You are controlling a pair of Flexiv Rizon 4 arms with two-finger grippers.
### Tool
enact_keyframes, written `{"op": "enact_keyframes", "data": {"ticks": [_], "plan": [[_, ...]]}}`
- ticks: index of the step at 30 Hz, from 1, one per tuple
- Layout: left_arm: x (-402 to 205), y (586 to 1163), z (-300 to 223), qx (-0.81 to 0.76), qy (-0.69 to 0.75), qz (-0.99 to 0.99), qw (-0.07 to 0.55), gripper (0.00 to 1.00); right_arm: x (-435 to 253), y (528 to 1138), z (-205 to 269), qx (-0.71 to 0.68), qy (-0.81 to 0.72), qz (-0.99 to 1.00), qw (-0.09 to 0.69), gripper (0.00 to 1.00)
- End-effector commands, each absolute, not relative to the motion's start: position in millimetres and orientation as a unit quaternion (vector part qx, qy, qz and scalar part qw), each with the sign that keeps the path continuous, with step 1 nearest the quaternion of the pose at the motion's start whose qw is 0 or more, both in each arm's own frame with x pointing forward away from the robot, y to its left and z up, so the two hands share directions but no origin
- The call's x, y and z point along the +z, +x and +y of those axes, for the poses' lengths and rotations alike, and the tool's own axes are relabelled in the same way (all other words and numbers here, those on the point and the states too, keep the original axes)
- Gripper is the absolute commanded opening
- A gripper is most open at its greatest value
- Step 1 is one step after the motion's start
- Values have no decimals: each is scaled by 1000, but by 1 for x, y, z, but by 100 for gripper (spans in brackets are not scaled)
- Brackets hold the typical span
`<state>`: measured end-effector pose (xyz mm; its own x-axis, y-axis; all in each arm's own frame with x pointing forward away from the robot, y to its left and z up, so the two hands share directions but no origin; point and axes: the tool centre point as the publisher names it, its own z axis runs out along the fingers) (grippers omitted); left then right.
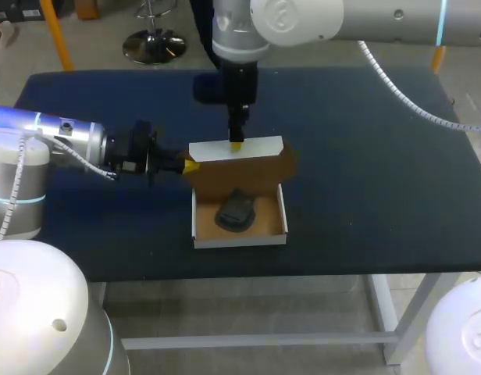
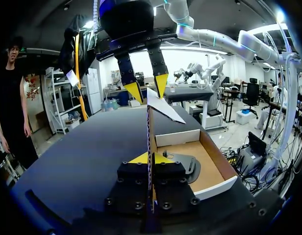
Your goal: Assemble the packaging by folding the flat box into shape, placing the metal phone stand inside, and closing the box properly
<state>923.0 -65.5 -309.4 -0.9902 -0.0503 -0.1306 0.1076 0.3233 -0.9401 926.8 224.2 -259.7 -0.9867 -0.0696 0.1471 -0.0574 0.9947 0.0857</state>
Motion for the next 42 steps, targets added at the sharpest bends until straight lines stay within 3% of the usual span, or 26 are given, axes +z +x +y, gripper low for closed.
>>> {"op": "enact_keyframes", "data": {"ticks": [1,11,17,37,42], "plan": [[-309,923,-66,-582,18,810,67,0,-244,923,213,-58,19,-996,61,100],[-309,923,-66,-582,18,810,67,0,-202,937,197,-101,-81,-991,30,100],[-309,923,-66,-582,18,810,67,0,-194,942,190,-38,-161,-986,14,100],[-309,923,-66,-582,18,810,67,0,-196,943,190,-22,-191,-981,14,100],[-312,914,-67,-578,30,807,122,0,-199,944,185,-6,-276,-961,29,100]]}}
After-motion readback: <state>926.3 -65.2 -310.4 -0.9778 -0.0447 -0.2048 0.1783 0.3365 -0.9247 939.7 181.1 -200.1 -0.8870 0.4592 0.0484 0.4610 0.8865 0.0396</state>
